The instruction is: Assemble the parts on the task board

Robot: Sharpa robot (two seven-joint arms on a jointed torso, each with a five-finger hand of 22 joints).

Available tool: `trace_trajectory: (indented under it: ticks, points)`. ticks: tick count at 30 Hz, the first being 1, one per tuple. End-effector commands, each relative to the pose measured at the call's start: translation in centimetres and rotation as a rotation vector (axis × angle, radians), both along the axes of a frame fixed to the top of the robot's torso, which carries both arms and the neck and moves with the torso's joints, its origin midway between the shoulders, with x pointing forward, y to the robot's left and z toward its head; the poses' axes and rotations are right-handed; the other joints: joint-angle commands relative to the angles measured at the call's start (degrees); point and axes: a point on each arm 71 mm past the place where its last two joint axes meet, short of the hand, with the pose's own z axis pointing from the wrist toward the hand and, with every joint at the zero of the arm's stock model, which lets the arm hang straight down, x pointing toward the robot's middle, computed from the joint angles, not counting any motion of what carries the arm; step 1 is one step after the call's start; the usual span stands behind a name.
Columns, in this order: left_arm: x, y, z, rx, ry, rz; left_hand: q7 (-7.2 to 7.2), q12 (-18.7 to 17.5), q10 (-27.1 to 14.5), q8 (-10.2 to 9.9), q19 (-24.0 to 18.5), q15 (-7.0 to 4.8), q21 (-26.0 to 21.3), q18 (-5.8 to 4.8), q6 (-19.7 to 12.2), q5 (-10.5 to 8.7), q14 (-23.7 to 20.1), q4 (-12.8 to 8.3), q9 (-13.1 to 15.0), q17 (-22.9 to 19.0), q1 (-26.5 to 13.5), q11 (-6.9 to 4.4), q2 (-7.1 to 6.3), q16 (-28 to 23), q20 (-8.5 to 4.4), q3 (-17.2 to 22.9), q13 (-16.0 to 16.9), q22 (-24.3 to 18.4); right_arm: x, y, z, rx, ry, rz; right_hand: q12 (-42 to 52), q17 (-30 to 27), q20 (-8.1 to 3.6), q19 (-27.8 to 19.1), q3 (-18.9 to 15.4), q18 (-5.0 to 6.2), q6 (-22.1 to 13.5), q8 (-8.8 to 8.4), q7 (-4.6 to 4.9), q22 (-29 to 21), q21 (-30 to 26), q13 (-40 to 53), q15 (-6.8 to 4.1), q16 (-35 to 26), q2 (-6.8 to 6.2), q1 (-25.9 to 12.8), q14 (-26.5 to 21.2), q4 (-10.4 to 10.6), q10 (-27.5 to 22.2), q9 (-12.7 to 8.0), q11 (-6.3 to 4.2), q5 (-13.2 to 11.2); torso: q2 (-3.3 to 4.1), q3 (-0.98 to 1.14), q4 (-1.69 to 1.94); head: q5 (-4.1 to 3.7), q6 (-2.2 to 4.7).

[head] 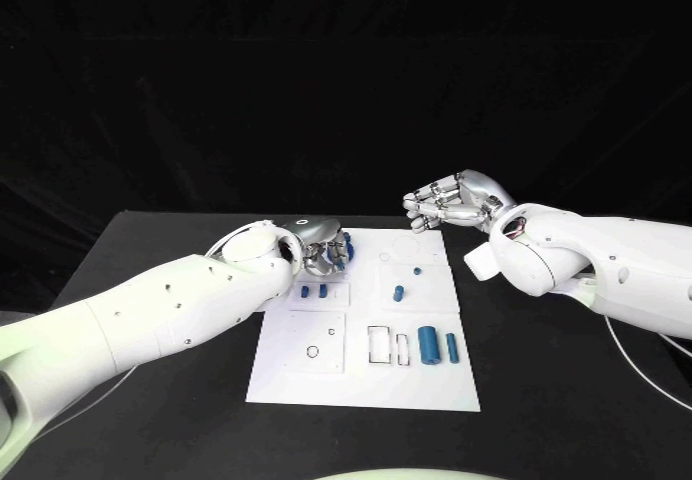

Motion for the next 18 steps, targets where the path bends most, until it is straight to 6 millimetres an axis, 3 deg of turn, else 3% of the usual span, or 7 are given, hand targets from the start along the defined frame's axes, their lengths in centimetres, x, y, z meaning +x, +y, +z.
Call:
trace_trajectory:
  ticks: [1,10,18]
  points:
    - [-0.1,0.7,0.6,-0.046,0.015,0.019,-0.05,-0.31,0.38,-0.23,0.4,-0.04,0.37,-0.44,0.37,0.19,0.36,0.08,0.0,-0.07,-0.4,-0.13,-0.06,0.15,0.04,0.25,-0.03,0.09,0.0,0.0,0.0,0.0,-0.003,0.016,0.03,-0.06,-0.04,-0.3,-0.19,-0.25,-0.23,-0.14,0.08,0.07,0.33,-0.08,-0.13,-0.12,0.18,-0.24,-0.46,-0.14,-0.08,-0.07,0.17,0.16,-0.06,-0.01,0.16,-0.01,-0.18]
    - [0.2,3.2,0.5,-0.017,0.045,0.064,-0.09,-0.4,0.45,-0.28,0.43,-0.06,0.41,-0.45,0.42,0.18,0.36,0.05,0.0,-0.14,-0.59,-0.15,-0.16,0.13,0.04,0.21,-0.02,0.16,0.0,-0.1,-0.1,-0.001,-0.001,0.014,0.03,-0.06,-0.04,-0.3,-0.19,-0.25,-0.23,-0.14,0.08,0.07,0.33,-0.08,-0.13,-0.12,0.18,-0.24,-0.46,-0.14,-0.08,-0.07,0.17,0.16,0.11,-0.12,0.04,0.27,-0.24]
    - [0.5,4.3,0.2,-0.003,0.063,0.088,-0.1,-0.44,0.45,-0.3,0.42,-0.06,0.39,-0.44,0.42,0.18,0.35,0.04,0.0,-0.15,-0.64,-0.15,-0.19,0.13,0.04,0.2,-0.02,0.14,-0.1,-0.1,-0.1,-0.001,0.0,0.015,0.03,-0.06,-0.04,-0.3,-0.19,-0.25,-0.23,-0.14,0.08,0.07,0.33,-0.08,-0.13,-0.12,0.18,-0.24,-0.46,-0.14,-0.08,-0.07,0.17,0.16,0.06,-0.04,-0.05,0.48,-0.34]
